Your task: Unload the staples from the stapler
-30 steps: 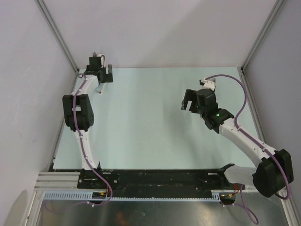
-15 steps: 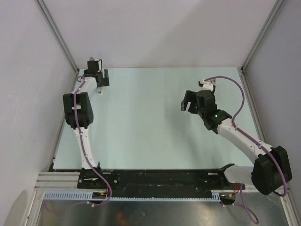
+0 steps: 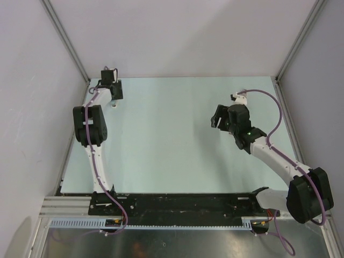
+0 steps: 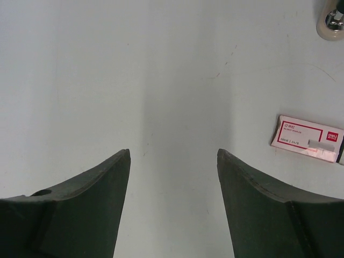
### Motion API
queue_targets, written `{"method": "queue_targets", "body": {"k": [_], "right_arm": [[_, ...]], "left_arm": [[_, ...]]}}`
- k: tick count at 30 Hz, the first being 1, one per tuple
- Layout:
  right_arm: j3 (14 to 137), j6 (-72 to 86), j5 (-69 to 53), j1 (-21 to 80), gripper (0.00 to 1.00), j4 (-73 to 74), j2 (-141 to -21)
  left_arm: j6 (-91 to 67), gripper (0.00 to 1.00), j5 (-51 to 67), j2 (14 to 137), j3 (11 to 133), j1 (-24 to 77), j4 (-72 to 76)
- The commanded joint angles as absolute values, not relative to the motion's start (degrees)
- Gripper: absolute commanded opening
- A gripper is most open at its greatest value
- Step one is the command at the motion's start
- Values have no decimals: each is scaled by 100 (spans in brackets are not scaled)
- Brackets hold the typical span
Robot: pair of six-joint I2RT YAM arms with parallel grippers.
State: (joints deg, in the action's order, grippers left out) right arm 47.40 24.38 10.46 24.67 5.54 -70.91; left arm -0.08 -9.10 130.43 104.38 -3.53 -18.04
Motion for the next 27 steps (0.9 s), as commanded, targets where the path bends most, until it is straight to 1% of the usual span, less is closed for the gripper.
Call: {"method": "queue_targets", "body": {"k": [1,5,11,13,15,17,23,25,27], "right_arm": [[4707,2451,928,2380,70,248,-6895],[4682,2475,859,2323,69,193,-6898],[4667,2478,762,2259,69,132,-6952],[4656,2478,738,2241,68,103,-6972],[4651,2479,701,2213,67,76,-6994],[4650,2474,652,2181,66,65,-7020],[4649,2429,534,2129,59,-31,-7067],[4649,2396,536,2128,58,-96,-7091],[4649,2363,547,2131,58,-105,-7105]], "left_arm": [[-113,60,-837,13089,10585,-265,-1655],[-60,52,-835,13110,10590,-229,-1663],[-58,53,-1054,13150,10610,-162,-1717],[-78,52,-1101,13158,10613,-155,-1745],[-101,49,-1158,13168,10627,-151,-1781],[-126,42,-1212,13173,10624,-148,-1819],[-188,15,-1264,13124,10552,-109,-1862],[-212,9,-1281,13008,10432,-67,-1863],[-240,6,-1272,12768,10160,104,-1854]]}}
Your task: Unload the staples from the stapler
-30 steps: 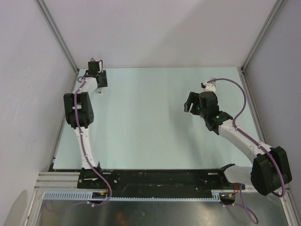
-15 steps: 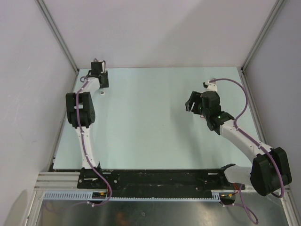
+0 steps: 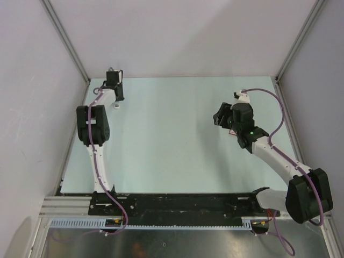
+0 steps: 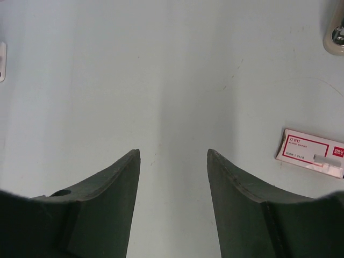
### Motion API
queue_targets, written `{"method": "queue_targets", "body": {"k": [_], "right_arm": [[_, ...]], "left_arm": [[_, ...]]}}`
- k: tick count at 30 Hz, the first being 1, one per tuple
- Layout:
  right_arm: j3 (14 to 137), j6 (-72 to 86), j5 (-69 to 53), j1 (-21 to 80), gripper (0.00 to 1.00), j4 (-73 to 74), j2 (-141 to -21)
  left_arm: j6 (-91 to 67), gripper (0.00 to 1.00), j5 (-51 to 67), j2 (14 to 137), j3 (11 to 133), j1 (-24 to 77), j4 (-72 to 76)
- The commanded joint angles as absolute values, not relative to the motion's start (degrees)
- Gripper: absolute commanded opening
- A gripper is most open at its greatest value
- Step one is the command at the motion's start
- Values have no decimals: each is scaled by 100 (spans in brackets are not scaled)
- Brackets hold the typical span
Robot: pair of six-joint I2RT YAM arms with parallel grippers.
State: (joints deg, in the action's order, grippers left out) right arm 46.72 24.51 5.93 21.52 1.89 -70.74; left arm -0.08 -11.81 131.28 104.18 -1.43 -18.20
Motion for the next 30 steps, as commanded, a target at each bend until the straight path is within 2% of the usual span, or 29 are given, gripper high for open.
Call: {"method": "queue_targets", "body": {"k": [1,18,25,30], "right_arm": [[4649,2346,564,2138,57,-97,-7103],[4632,2225,997,2762,55,-40,-7264],[4632,2337,1117,3217,55,-340,-7584],[4644,2538,1106,3477,55,-519,-7841]], "left_arm": [[-260,4,-1251,12611,9949,175,-1850],[-1055,0,224,9037,5856,754,-1835],[-1682,0,117,8305,4893,1092,-1758],[-1831,2,58,8200,4683,1272,-1536]]}}
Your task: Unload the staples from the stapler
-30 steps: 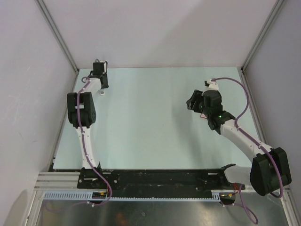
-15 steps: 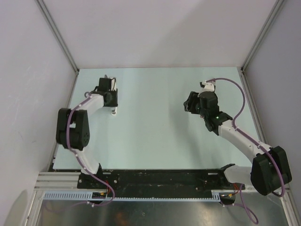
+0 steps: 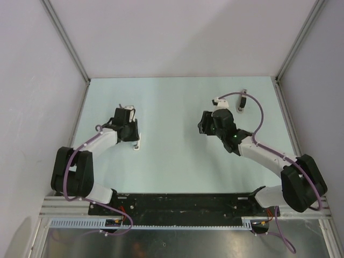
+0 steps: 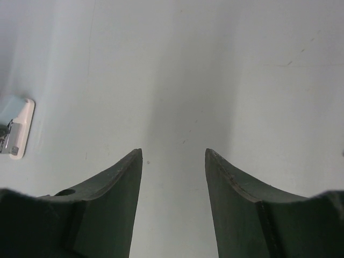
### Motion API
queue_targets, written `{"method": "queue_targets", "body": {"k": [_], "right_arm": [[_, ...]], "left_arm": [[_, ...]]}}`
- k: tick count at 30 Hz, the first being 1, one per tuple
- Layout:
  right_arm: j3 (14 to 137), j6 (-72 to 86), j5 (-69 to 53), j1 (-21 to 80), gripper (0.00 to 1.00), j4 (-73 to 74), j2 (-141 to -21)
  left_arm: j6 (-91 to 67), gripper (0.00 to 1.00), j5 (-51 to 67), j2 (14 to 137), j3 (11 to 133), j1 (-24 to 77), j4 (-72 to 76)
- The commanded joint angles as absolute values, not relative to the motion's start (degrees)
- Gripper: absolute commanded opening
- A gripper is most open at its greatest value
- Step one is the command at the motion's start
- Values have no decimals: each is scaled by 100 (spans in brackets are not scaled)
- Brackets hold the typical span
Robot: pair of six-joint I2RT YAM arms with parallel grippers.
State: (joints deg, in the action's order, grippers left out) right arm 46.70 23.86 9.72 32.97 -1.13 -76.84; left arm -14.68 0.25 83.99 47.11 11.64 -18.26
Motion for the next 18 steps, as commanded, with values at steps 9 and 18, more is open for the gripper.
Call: {"method": "queue_targets", "body": {"k": [9,18], "right_arm": [[5067,2680,1303,4184,60,-467,-8328],[6662,2750,1567,4966,73,424,-9599]], "left_arm": [[-1720,89,982,7960,4875,1309,-1531],[-1405,99,1670,7025,5168,865,-1882]]}}
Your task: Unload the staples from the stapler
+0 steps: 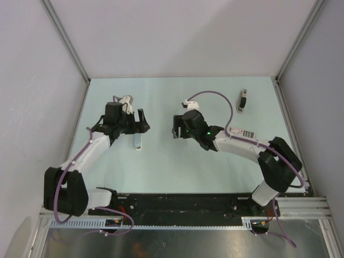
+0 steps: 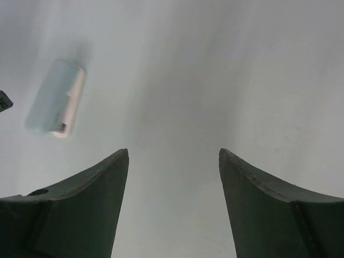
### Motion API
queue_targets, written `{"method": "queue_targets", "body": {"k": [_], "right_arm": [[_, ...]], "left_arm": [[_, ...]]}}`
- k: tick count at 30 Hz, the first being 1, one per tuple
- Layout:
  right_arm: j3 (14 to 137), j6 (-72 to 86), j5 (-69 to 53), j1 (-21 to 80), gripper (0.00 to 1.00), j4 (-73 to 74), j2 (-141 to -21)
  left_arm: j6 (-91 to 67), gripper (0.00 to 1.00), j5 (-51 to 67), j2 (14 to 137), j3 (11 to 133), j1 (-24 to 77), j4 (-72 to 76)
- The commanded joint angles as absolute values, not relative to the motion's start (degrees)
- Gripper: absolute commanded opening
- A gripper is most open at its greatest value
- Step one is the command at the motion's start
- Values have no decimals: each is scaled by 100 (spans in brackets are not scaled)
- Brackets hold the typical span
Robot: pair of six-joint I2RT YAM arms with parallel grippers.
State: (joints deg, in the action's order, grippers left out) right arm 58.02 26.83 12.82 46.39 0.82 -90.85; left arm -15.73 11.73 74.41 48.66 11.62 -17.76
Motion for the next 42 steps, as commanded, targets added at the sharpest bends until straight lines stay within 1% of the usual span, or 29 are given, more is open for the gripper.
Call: {"method": "queue_targets", "body": {"k": [1,4,11,16,18,20,23,25,26,28,30,39,42], "right_arm": [[6921,2746,1627,5067,75,551,-9827],[7716,2743,1733,5382,78,859,-10512],[9296,2756,1647,5922,79,1178,-11860],[10786,2623,1653,6174,79,1853,-12830],[11206,2624,1657,6210,77,2061,-13093],[11503,2660,1660,6226,76,2218,-13291],[11773,2701,1729,6223,73,2399,-13478],[11879,2739,1803,6229,71,2513,-13567],[11912,2758,1842,6230,70,2558,-13595],[11943,2790,1911,6229,68,2610,-13640],[11970,2818,1983,6231,66,2667,-13691],[12083,2957,2000,6230,62,2607,-13911],[12219,2980,2014,6228,58,2625,-13970]], "left_arm": [[-1388,100,1692,6966,5173,736,-1917],[-1339,99,1620,6863,5205,327,-2114],[-1232,99,970,6597,5051,-382,-2399],[-1147,99,1079,6418,5046,-851,-2470],[-1058,98,1074,6421,5037,-936,-2529],[-970,94,1029,6419,5008,-1027,-2568],[-888,90,1121,6387,4957,-1238,-2581],[-868,89,1245,6338,4920,-1380,-2579],[-865,90,1304,6316,4903,-1441,-2581],[-851,96,1416,6281,4886,-1509,-2583],[-841,98,1464,6259,4884,-1529,-2584],[-644,99,1594,5953,4884,-1534,-2578],[-567,100,1569,5976,4852,-1535,-2583]]}}
